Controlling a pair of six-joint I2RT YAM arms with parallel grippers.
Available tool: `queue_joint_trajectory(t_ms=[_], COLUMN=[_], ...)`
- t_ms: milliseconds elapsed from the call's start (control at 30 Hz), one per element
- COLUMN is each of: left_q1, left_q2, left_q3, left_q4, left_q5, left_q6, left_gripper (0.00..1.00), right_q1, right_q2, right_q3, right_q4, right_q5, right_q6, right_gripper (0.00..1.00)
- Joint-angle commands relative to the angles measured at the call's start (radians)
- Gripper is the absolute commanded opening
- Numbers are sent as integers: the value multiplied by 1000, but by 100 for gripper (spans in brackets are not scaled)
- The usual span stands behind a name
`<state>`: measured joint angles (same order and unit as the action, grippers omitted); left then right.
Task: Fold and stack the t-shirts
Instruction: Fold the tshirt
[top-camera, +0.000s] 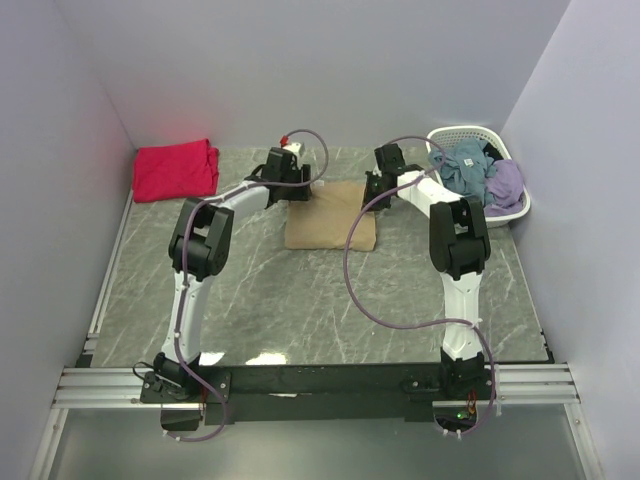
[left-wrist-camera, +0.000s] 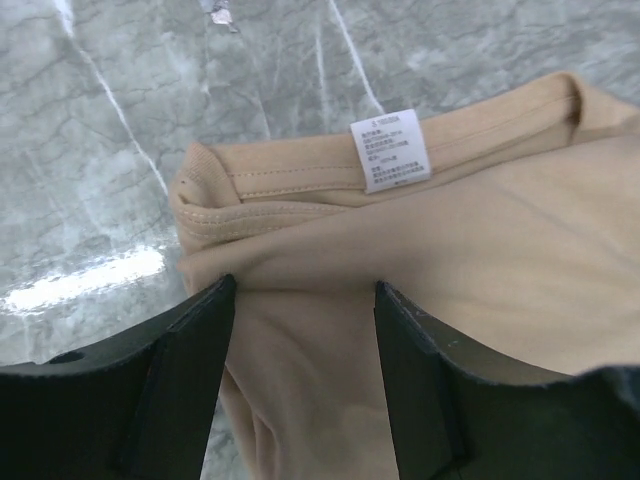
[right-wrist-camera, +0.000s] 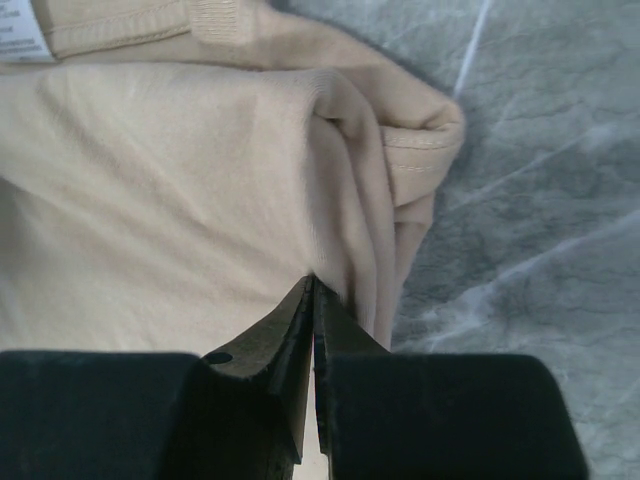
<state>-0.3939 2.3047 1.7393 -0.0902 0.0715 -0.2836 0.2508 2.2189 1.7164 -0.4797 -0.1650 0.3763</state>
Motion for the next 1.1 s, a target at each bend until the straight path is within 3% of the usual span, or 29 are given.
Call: queue_joint_trajectory(t_ms=[0, 200, 367, 533, 867, 1067], left_q1=[-3, -8, -17, -19, -25, -25], left_q2=[-40, -131, -254, -333, -304, -212], left_q3=[-9, -49, -150, -176, -227, -218], left_q4=[1, 60, 119, 63, 27, -23], left_q5=[-177, -282, -268, -146, 210, 208], left_q6=[87, 98, 90, 67, -57, -94], left_gripper=[64, 66, 67, 68, 67, 65], right_q1=[-8, -8, -5, -4, 2, 13], right_q2=[-11, -74, -220, -301, -263, -275], right_q3=[12, -24, -144, -169, -150, -213], right_q4=[-27, -14, 98, 112, 95, 93], right_q5=[128, 197, 183, 168, -28, -44], right_q6=[-19, -42, -50, -69, -66, -56], right_gripper=[10, 11, 15, 23, 25, 25])
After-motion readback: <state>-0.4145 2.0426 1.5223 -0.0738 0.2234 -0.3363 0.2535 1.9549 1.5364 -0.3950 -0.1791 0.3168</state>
